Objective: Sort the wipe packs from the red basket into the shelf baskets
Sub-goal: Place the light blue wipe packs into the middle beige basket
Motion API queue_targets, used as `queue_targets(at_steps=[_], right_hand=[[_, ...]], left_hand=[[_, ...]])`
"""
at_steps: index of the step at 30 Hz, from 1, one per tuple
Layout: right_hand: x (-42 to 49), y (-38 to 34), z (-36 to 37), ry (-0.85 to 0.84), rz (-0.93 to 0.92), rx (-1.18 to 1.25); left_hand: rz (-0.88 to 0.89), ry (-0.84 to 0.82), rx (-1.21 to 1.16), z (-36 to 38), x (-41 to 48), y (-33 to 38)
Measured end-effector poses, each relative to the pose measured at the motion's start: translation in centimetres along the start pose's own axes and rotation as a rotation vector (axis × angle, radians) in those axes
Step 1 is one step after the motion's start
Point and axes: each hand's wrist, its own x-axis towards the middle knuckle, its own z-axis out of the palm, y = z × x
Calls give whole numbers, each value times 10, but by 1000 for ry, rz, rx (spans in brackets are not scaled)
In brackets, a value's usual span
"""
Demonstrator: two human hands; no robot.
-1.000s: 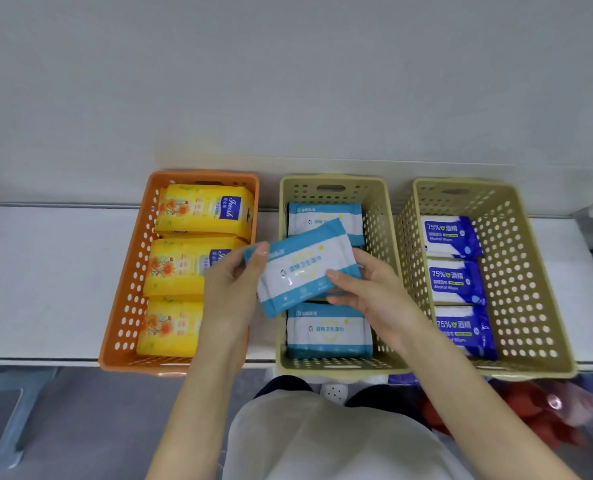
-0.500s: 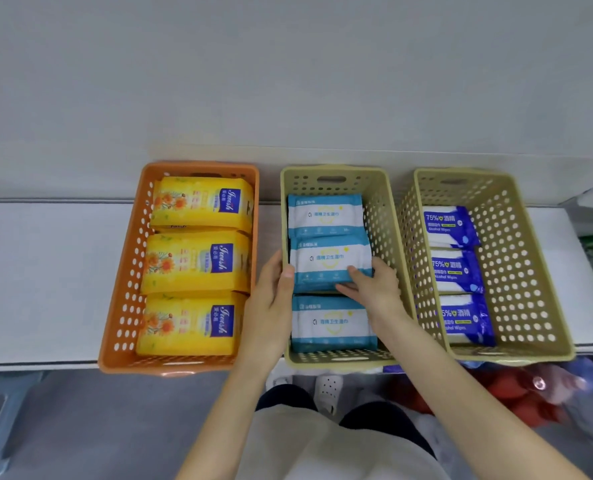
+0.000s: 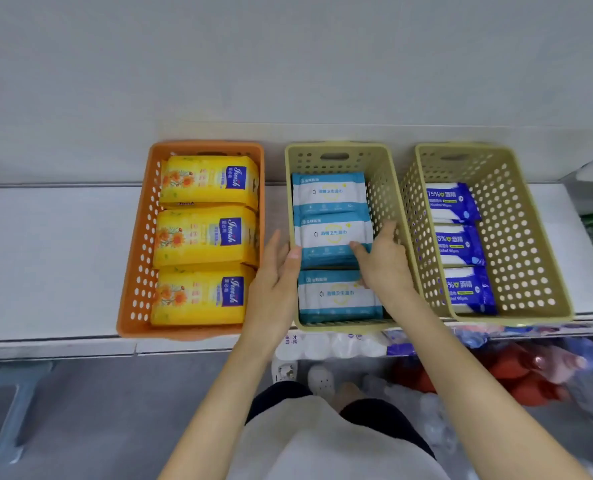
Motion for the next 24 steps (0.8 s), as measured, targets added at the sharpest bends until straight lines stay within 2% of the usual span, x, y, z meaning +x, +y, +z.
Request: queue_targets(at_steps=[3, 6, 9, 12, 14, 17, 20, 24], right_hand=[[-22, -4, -13, 59, -116, -63], [-57, -12, -28, -8, -292, 108], [-107, -29, -27, -214, -463, 397], [-162, -31, -8, -570, -602, 527], [-186, -20, 18, -782, -629, 469], [-217, -6, 63, -1011, -613, 347], [-244, -3, 97, -1147, -608, 248], [-274, -28, 146, -1214, -686, 101]], left_hand=[[48, 41, 4, -12, -20, -7], [116, 222, -40, -28, -52, -9], [155, 433, -171, -45, -92, -16], [117, 646, -232, -59, -140, -43], [53, 771, -222, -66, -172, -71], [-56, 920, -278, -83, -217, -111], [-106, 1090, -347, -108, -258, -142], [-132, 1264, -462, -150, -294, -183]])
